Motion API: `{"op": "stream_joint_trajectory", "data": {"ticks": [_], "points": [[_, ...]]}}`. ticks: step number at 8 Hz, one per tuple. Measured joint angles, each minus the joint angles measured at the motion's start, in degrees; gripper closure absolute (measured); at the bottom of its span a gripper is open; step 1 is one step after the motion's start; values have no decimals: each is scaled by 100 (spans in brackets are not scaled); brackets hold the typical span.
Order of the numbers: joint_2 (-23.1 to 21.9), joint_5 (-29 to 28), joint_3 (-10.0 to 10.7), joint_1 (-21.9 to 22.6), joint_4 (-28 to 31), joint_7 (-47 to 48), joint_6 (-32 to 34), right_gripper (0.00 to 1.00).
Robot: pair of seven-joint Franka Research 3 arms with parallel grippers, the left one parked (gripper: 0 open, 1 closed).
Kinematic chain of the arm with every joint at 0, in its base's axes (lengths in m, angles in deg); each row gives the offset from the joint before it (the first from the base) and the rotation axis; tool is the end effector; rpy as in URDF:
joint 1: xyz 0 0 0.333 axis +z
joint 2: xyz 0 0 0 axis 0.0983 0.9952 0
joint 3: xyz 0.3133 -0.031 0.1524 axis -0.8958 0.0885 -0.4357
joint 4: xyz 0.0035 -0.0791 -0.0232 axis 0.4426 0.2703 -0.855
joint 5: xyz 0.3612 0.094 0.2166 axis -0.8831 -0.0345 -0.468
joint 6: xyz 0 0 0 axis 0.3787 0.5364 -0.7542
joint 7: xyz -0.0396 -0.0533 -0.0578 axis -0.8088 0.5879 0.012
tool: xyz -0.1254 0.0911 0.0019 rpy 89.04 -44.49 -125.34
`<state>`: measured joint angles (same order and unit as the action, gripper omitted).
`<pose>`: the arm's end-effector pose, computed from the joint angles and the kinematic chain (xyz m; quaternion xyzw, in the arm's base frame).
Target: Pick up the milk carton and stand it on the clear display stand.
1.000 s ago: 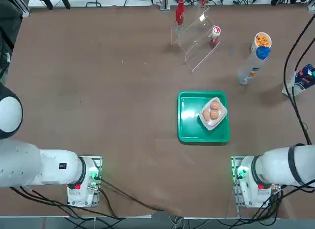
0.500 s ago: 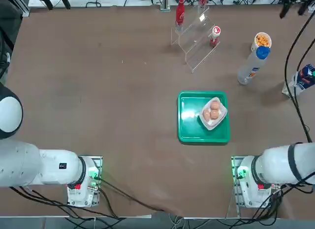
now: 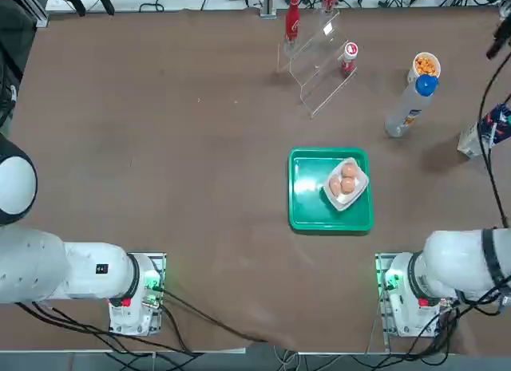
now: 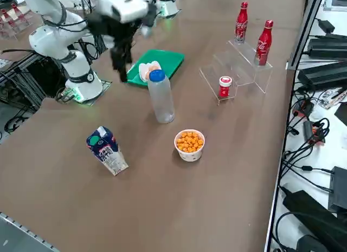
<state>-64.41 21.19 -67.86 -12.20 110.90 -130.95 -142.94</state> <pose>0.5356 -0.2258 0.5017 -0.9749 -0.2109 0.0710 0.0018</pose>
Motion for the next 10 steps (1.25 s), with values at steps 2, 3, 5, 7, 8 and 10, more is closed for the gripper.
{"op": "stream_joint_trajectory", "data": {"ticks": [2,3,5,7,8,10], "points": [[4,2,7,-639,667,-1373,-810,0],[4,2,9,-905,990,-1977,-1220,0],[-5,2,7,-1247,1398,-2877,-1714,0],[-15,3,4,-1519,1738,-3612,-2233,0],[-12,3,4,-1634,1928,-3904,-2501,0],[-7,3,2,-1765,2280,-4306,-3041,0]]}}
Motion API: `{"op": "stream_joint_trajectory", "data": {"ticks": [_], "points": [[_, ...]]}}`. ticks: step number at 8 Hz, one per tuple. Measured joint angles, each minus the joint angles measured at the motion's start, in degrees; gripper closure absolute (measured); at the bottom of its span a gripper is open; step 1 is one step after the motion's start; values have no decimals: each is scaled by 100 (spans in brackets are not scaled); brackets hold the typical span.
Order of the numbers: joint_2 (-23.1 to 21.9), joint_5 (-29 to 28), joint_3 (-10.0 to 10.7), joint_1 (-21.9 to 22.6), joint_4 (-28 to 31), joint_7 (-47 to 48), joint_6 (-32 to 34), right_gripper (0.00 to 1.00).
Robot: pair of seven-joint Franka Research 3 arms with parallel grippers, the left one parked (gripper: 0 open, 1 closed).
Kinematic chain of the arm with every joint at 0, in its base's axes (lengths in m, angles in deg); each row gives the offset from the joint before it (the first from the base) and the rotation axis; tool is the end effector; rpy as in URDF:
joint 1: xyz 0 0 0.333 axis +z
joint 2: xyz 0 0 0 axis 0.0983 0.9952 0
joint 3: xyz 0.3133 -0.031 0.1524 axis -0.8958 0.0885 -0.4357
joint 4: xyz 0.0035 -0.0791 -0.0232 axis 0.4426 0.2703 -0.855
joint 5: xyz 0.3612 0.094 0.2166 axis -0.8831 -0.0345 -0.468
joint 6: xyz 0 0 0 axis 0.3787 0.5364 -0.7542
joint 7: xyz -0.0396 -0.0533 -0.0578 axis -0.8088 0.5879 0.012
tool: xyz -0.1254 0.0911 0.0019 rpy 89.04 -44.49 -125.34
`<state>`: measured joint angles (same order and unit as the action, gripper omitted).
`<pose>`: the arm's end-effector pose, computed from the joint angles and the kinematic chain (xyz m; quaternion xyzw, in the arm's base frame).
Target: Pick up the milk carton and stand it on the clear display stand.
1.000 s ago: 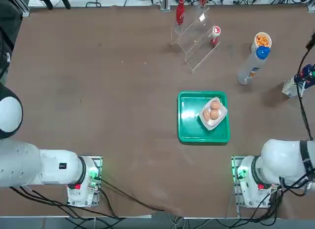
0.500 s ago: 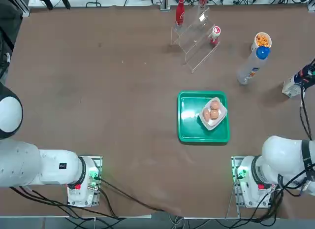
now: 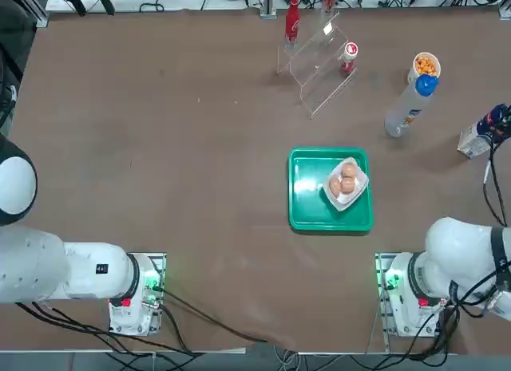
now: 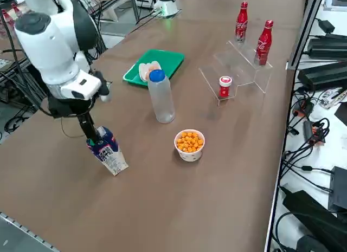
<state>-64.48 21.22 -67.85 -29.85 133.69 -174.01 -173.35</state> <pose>0.4306 -0.3611 0.3470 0.8995 0.4358 -0.0248 0.0198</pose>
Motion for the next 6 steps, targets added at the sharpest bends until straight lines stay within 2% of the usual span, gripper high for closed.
{"op": "stream_joint_trajectory", "data": {"ticks": [6], "points": [[246,0,-32,-48,206,-467,-545,0]]}}
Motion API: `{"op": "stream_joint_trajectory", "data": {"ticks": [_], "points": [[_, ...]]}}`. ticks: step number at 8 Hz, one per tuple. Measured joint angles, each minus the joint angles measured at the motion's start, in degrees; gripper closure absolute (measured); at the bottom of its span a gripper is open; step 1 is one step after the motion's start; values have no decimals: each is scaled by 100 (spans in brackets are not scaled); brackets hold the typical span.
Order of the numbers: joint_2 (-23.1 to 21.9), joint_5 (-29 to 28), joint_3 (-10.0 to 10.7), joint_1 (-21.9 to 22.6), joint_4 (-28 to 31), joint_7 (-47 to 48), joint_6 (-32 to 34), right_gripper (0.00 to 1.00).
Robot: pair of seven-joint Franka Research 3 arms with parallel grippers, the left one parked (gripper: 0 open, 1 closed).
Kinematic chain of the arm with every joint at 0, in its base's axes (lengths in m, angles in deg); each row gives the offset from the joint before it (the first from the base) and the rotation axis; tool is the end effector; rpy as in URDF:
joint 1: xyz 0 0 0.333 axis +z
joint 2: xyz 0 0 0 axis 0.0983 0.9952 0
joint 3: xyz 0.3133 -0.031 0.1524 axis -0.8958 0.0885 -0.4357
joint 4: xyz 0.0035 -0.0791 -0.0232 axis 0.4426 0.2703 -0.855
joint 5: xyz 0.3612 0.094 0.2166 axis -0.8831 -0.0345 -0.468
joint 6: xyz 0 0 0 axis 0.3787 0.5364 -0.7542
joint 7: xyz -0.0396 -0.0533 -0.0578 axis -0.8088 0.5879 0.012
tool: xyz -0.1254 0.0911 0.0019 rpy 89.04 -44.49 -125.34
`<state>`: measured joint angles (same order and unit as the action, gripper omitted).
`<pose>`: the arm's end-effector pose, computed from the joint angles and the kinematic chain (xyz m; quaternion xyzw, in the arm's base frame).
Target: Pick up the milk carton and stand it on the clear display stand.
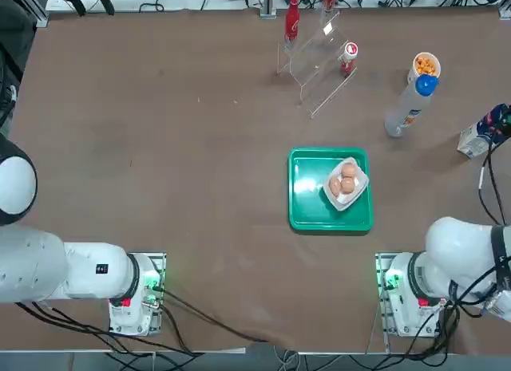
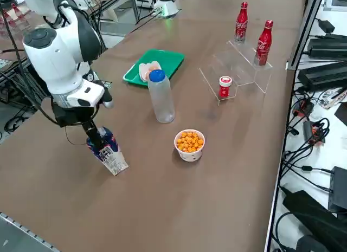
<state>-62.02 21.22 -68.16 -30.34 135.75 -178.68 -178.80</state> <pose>0.4316 -0.3626 0.3145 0.8804 0.4730 -0.0217 0.0259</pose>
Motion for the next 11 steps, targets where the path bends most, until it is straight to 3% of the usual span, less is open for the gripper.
{"op": "stream_joint_trajectory", "data": {"ticks": [4,6,7,8,11], "points": [[222,0,-35,0,1,-7,-118,2],[248,0,-38,0,1,-8,-140,18],[253,-3,-38,0,1,1,-145,37],[253,-4,-44,1,-6,9,-151,51],[222,-5,-110,22,-282,139,38,57]]}}
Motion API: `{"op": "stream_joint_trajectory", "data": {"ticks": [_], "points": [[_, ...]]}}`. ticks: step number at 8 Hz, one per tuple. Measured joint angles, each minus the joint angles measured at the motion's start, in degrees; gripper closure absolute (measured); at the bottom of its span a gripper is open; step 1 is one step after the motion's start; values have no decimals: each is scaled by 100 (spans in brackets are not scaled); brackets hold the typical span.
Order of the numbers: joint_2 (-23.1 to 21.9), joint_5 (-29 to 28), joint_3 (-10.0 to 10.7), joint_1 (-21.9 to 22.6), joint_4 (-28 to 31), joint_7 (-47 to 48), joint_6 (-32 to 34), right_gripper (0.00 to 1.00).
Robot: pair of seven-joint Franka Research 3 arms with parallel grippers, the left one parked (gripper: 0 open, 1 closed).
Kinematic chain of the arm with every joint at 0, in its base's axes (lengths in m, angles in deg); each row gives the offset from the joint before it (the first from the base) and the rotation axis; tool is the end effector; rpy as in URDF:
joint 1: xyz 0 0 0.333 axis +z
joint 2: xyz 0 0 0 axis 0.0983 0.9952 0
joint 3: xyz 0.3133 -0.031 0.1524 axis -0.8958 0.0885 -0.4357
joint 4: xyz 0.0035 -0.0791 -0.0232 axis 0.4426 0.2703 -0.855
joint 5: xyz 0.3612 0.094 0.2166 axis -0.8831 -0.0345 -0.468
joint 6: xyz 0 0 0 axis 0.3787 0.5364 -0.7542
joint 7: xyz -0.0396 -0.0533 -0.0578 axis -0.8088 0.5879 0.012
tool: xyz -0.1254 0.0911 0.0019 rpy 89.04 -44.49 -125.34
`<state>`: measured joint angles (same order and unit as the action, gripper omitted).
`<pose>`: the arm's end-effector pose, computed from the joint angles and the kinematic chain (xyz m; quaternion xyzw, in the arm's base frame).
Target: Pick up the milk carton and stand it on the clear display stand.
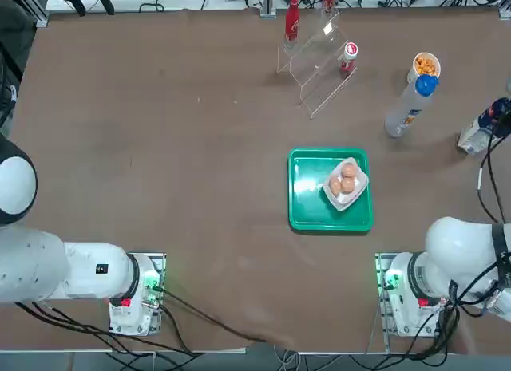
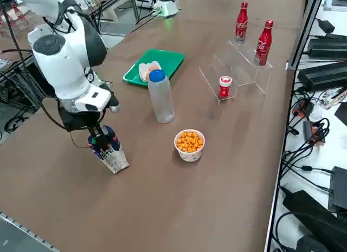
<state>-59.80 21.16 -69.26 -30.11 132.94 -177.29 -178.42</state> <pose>0.4525 -0.3625 0.3148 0.8809 0.4720 -0.0206 0.0282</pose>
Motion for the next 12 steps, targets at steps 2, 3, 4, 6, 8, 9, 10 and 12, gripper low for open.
{"op": "stream_joint_trajectory", "data": {"ticks": [2,3,4,6,8,9,10,12], "points": [[-133,-4,-32,178,-797,427,1073,57],[-203,-13,-36,381,-1301,841,1637,57],[-242,-25,-49,619,-1743,1356,2070,57],[-245,-38,-75,1215,-2330,2483,2536,57],[-232,-41,-96,1862,-2849,3358,3097,57],[-232,-59,-100,2179,-3129,3693,3379,57],[-226,-157,-102,2511,-3337,4068,3533,58],[-116,-345,-113,3232,-3527,5075,3586,58]]}}
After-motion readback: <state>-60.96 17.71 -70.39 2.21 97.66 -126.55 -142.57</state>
